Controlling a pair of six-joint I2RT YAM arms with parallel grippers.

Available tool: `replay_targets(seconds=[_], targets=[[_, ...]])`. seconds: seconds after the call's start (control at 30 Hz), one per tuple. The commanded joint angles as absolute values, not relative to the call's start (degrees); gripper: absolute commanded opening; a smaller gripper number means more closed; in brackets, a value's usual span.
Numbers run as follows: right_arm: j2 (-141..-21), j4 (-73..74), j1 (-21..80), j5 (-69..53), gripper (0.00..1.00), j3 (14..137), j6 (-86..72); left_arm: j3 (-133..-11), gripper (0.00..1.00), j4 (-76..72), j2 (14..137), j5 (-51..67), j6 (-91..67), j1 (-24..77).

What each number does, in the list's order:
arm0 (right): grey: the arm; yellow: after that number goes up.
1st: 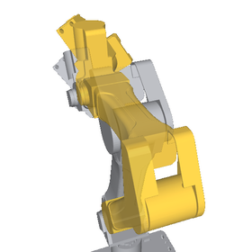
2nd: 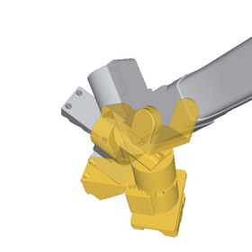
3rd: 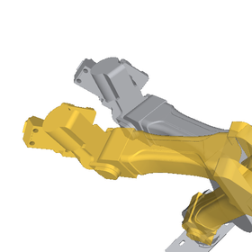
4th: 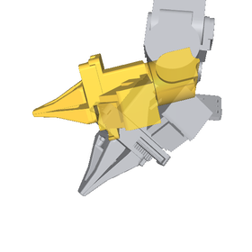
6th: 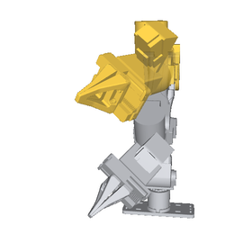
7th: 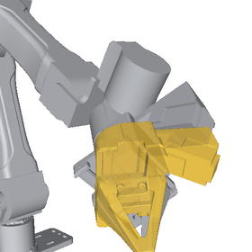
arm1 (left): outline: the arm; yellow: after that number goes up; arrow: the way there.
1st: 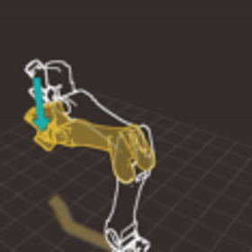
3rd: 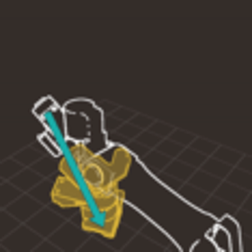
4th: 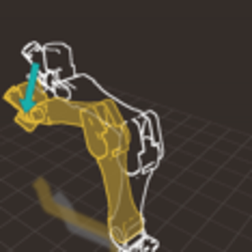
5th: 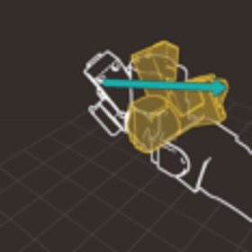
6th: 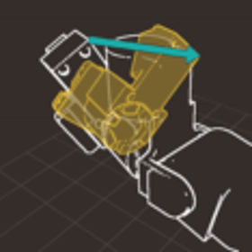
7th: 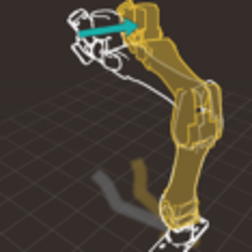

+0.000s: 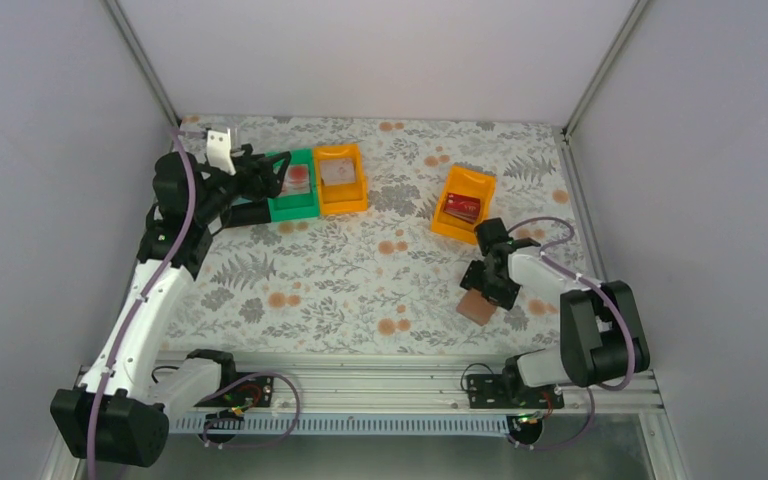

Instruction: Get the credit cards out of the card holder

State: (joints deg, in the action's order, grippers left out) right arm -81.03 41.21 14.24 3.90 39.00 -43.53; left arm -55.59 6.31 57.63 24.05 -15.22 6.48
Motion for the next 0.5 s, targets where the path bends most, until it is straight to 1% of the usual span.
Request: replay_targets(seconds=[0.0, 0.23, 0.4, 0.47], targets=[[-80.86, 38.06, 14.94, -0.44, 0.77, 36.21, -43.46, -54.92, 1.0, 8.39, 57.84, 23.67, -14.81, 7.21], [-75.16, 35.83, 16.05, -6.53, 0.65, 37.56, -42.47, -53.15, 1.0, 6.46, 57.58, 29.26, -13.53, 9.97], [-70.53, 37.07, 17.45, -9.2, 0.63, 40.42, -43.05, -50.91, 1.0, 5.47, 58.27, 34.68, -10.53, 12.43], [-68.74, 37.64, 17.89, -10.27, 0.59, 43.07, -44.23, -49.9, 0.99, 5.8, 58.65, 36.91, -8.4, 13.81]])
